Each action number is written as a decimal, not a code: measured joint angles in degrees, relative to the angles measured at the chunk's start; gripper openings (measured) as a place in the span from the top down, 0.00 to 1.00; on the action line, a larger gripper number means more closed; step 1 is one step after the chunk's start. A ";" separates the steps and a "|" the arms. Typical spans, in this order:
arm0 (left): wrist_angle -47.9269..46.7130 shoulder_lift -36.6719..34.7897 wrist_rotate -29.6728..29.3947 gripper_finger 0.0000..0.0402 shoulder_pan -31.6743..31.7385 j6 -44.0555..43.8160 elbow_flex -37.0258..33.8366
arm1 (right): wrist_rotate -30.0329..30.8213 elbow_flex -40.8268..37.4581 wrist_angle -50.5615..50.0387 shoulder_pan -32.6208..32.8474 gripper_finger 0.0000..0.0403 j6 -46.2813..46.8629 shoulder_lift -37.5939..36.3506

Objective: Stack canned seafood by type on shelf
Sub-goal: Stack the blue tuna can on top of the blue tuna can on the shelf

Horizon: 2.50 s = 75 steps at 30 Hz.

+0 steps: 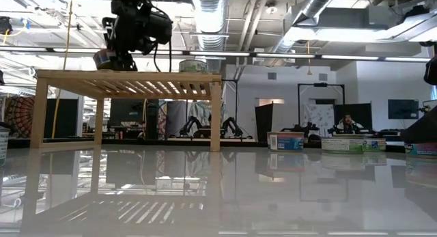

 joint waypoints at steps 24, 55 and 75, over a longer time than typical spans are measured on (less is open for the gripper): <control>1.75 -0.05 2.32 0.38 -0.65 2.24 0.00 | -0.27 0.00 -0.91 0.00 0.91 -0.76 0.00; -16.35 -5.27 10.94 0.35 -4.29 -7.32 0.04 | -0.31 0.00 -0.67 0.00 0.91 -0.55 0.01; -6.44 -11.94 23.94 0.35 0.15 0.44 0.04 | -0.33 0.00 2.20 0.27 0.91 -0.59 0.02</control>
